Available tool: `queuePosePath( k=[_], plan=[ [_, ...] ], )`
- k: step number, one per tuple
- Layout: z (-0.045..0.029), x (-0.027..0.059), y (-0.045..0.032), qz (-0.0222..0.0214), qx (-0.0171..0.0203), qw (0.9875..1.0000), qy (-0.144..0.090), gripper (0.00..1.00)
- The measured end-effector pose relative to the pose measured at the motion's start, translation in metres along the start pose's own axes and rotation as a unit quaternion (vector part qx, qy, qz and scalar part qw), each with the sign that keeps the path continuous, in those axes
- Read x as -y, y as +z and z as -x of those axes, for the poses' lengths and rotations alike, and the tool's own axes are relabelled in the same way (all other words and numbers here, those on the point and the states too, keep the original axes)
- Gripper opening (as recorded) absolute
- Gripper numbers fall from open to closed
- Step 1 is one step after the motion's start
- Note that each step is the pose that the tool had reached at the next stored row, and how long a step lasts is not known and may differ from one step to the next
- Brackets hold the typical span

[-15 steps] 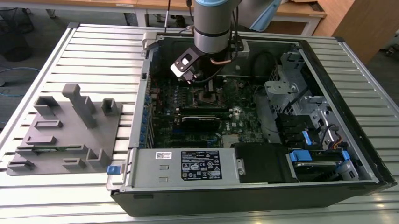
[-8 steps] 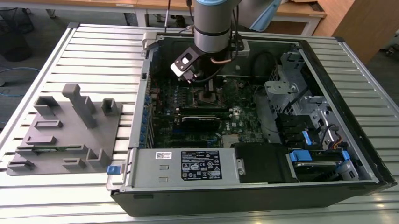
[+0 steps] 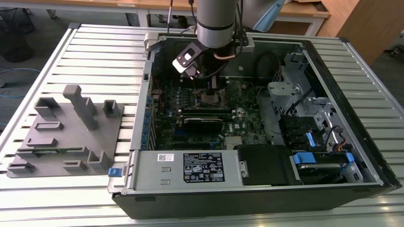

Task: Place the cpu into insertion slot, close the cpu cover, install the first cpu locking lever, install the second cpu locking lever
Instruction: 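Place the cpu into insertion slot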

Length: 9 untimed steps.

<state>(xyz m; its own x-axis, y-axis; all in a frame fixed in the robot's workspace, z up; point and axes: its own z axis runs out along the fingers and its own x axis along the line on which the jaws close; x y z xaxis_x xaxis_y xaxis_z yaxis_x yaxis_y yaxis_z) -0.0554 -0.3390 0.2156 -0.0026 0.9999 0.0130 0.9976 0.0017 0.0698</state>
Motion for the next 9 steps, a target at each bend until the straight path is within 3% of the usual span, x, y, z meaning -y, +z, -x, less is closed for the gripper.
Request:
queuePosePath(
  k=[9],
  plan=[
    [-0.0002,-0.0008,-0.0105,0.0,0.0,1.0,0.0,0.11]
  ],
)
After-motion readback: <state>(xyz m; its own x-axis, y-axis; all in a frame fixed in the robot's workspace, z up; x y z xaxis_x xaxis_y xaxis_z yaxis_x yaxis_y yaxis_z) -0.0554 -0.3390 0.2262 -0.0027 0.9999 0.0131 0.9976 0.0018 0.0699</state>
